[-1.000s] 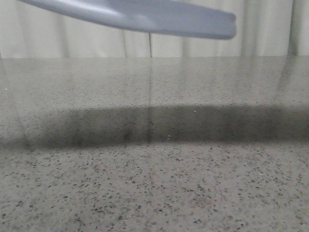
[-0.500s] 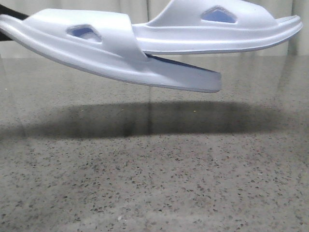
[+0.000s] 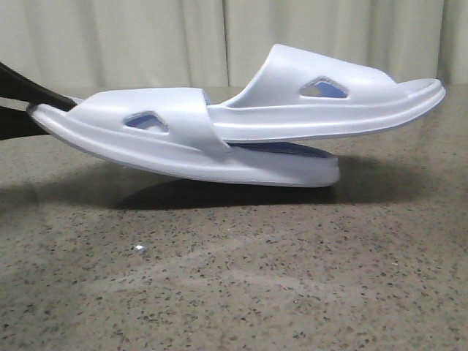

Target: Insert blue slippers together front up

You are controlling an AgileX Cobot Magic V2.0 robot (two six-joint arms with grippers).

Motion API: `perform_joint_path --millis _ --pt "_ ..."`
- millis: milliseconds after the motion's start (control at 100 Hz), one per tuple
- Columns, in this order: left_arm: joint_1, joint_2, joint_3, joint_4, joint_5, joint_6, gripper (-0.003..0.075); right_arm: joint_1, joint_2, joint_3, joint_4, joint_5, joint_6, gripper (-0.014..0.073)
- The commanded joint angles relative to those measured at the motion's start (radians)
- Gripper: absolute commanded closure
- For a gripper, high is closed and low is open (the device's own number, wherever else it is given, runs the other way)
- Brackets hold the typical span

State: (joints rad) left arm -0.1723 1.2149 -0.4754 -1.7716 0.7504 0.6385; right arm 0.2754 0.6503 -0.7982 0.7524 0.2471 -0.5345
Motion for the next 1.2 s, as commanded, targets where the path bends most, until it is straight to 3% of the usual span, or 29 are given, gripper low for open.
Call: perform_joint_path --millis 0,280,920,1190 --pt "-0.008 -0.015 -0.036 -0.09 0.057 0.024 0.0704 0.001 -0.008 -0.028 0.0 -0.045 -0.015 0.0293" --pt "-0.008 -0.015 -0.036 -0.09 0.054 0.026 0.0691 0.001 -0.008 -0.028 0.0 -0.045 -0.015 0.0294" --pt "-0.008 -0.015 -0.036 -0.09 0.063 0.019 0.0361 0.001 -0.008 -0.028 0.0 -0.043 -0.015 0.0294" --pt "-0.008 -0.015 -0.036 -0.09 0.007 0.079 0.0332 0.001 -0.008 -0.028 0.0 -0.043 -0.015 0.0294"
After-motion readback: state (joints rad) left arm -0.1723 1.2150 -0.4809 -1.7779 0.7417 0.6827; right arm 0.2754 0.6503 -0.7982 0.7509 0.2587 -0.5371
